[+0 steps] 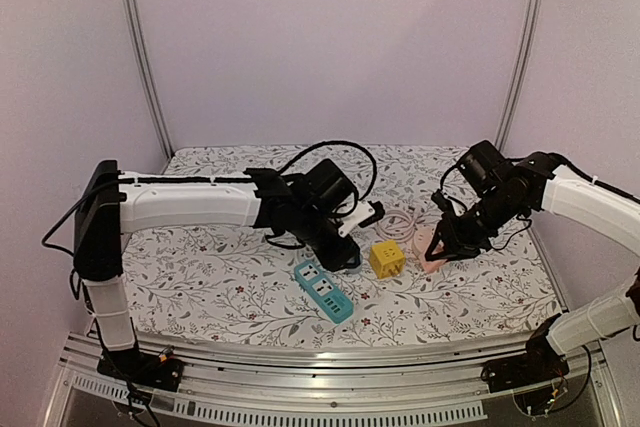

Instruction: Insert the plug

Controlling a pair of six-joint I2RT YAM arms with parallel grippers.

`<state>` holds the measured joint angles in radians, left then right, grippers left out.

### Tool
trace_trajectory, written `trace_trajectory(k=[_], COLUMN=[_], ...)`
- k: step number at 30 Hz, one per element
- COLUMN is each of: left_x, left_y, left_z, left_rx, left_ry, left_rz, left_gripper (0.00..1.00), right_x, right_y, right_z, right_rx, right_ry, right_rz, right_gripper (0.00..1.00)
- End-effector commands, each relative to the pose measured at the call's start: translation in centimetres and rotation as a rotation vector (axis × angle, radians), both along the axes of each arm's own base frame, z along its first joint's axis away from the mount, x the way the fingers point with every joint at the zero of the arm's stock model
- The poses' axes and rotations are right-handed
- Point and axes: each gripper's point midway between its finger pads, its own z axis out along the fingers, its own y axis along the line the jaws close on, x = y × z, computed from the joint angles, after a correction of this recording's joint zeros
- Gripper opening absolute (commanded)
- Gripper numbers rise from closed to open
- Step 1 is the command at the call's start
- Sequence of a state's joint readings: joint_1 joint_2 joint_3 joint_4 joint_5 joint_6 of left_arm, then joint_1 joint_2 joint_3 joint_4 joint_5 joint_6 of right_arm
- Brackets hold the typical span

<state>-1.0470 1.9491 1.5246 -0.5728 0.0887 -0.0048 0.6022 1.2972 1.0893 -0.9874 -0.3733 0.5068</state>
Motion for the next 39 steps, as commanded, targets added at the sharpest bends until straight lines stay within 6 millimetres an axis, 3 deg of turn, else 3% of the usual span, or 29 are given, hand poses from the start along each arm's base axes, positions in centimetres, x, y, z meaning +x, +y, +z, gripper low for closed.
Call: trace_trajectory(k=[1, 9, 15, 32, 39], left_x=[1.6, 2.5, 3.0, 2.6, 2.8], left_y=[3.5, 7.7, 9.1, 8.2, 8.1], left_z=[3.3, 1.2, -0.1, -3.2, -3.5], left_rx=[0.005, 0.072, 0.109, 0.115, 0.114], left_ry=[-0.041, -0.025, -0.004, 0.061, 0.051], left_rz=[0.104, 0.168, 0.177, 0.170, 0.168], left_gripper=[0.35, 0.34, 0.34, 0.32, 0.32], right_x=[1.0, 1.5, 1.3, 1.5, 1.7], right_y=[1.1, 1.6, 1.4, 1.4, 1.5], right_z=[0.7, 0.7, 0.5, 0.0, -0.1], right_rx=[0.030, 0.029, 0.015, 0.007, 0.007], right_ry=[-0.028, -0.023, -0.015, -0.007, -0.006], right_rz=[0.014, 0.027, 0.030, 0.024, 0.023], right_gripper=[0.00, 0.00, 0.00, 0.00, 0.00])
